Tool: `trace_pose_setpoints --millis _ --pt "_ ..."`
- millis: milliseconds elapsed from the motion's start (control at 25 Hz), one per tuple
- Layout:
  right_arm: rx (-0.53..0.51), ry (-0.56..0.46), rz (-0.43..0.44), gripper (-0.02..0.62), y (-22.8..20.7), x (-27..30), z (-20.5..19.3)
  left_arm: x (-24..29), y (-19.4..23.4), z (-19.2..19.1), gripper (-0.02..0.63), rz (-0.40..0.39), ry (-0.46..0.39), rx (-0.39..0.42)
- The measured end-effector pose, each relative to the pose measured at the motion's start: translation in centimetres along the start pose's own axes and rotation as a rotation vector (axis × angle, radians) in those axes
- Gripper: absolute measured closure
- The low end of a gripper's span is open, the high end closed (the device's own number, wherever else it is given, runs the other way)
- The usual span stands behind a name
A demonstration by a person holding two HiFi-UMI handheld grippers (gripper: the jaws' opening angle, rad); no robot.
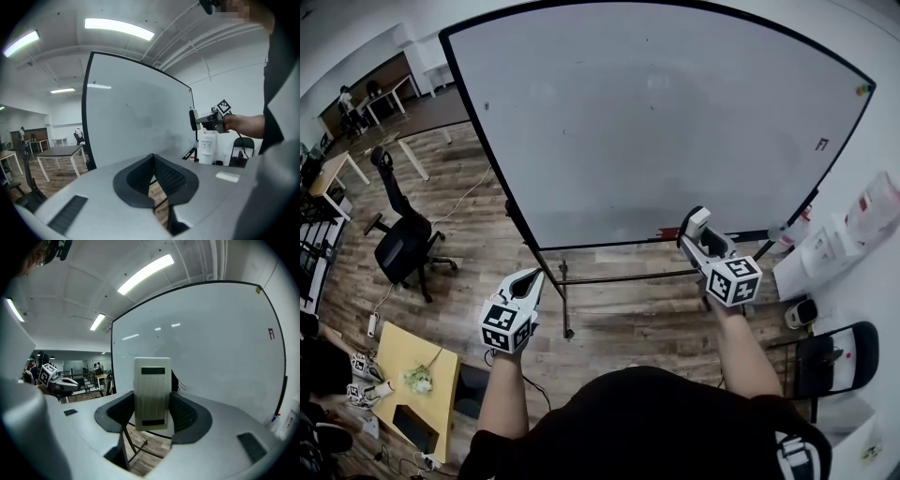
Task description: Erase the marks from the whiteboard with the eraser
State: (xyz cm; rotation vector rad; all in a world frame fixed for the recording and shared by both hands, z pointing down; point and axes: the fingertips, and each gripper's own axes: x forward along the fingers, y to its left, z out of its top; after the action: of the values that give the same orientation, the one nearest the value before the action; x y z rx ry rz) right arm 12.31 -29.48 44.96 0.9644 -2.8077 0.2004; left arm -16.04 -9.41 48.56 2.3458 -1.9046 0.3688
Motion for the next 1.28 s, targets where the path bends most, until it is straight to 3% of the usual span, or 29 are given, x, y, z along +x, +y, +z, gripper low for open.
trace_pose_setpoints --millis 1280 --pt "-0.019 0.013 0.114 0.365 -6.7 4.6 -0.1 6.8 -1.5 0.8 0.595 0.073 0.034 0.012"
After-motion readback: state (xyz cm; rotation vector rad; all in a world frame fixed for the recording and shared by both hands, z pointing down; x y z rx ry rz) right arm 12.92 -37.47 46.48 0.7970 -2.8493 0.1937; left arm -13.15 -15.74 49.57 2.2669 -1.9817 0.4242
